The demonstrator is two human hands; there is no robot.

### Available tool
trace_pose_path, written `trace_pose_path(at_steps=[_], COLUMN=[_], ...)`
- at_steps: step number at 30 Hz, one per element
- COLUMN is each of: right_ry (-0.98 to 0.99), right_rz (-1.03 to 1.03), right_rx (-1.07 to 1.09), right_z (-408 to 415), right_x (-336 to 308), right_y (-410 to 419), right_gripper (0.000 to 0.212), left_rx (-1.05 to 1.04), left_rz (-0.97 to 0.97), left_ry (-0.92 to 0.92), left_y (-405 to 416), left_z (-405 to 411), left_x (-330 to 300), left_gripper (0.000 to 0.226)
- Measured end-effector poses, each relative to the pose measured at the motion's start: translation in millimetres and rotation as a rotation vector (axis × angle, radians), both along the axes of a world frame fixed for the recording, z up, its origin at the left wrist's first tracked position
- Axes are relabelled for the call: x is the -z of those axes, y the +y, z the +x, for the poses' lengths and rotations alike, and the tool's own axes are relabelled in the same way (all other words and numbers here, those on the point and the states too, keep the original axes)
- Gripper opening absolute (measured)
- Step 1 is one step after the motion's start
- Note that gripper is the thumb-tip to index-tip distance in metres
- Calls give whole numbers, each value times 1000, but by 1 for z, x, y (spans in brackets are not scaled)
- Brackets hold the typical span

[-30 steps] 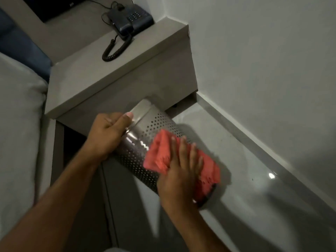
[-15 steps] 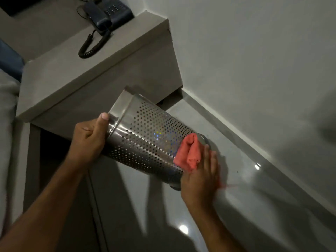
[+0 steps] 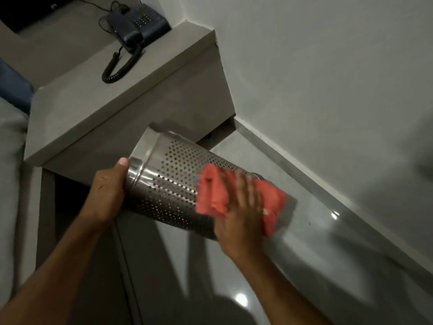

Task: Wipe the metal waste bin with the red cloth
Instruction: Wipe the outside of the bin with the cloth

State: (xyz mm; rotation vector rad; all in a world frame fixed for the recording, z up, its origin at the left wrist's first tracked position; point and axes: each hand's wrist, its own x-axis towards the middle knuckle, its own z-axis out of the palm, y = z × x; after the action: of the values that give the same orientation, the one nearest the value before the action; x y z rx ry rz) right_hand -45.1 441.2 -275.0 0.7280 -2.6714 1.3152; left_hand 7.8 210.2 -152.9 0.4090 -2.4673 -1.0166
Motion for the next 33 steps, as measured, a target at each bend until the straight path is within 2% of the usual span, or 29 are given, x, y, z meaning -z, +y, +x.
trace_pose_path(at_steps=[3,6,8,9,11,12,14,17,19,21,22,23,24,25,28,31,33], right_ry=[-11,13,23,9,-75,-112,-128,-59,-10,110,175,202,178,105,-139,-395,-449], right_rz=[77,108,122,125,78,33,-62,-184,-246,-192,-134,-82,-43,-18,63,3,-52], right_rx=[100,11,-57,-64,-23,-11,-36,-88,-135,-243,-281,-282,-237,-153,110,370,478], right_z=[-1,-5,-6,-5,-1,1,6,10,9,10,13,16,21,27,49,54,45], right_x=[21,16,13,10,-6,-18,-48,-95,-112,-105,-91,-71,-47,-20,38,36,5], right_y=[20,19,16,14,5,-3,-23,-66,-85,-83,-73,-59,-41,-19,37,27,2], right_gripper=[76,90,95,89,79,77,80,82,75,76,77,79,80,78,63,63,69], left_rx=[84,24,-24,-76,-220,-217,-60,225,237,185,162,122,94,94,198,220,149], left_rz=[145,464,582,564,447,355,206,196,198,143,149,129,82,19,77,-9,-36], left_ry=[-152,-259,-332,-331,-199,-147,-98,-140,-124,-99,-122,-146,-183,-190,-105,-19,0], left_y=[-9,-20,-16,-5,19,29,41,39,39,37,36,35,33,32,37,41,41], left_z=[6,4,-7,-14,-26,-28,-25,-11,-4,4,10,15,19,23,24,16,11], left_x=[3,-21,-35,-39,-39,-37,-33,-41,-42,-39,-37,-36,-34,-32,-32,-30,-32], left_gripper=[49,31,36,41,50,54,58,56,59,53,56,74,83,76,54,58,56])
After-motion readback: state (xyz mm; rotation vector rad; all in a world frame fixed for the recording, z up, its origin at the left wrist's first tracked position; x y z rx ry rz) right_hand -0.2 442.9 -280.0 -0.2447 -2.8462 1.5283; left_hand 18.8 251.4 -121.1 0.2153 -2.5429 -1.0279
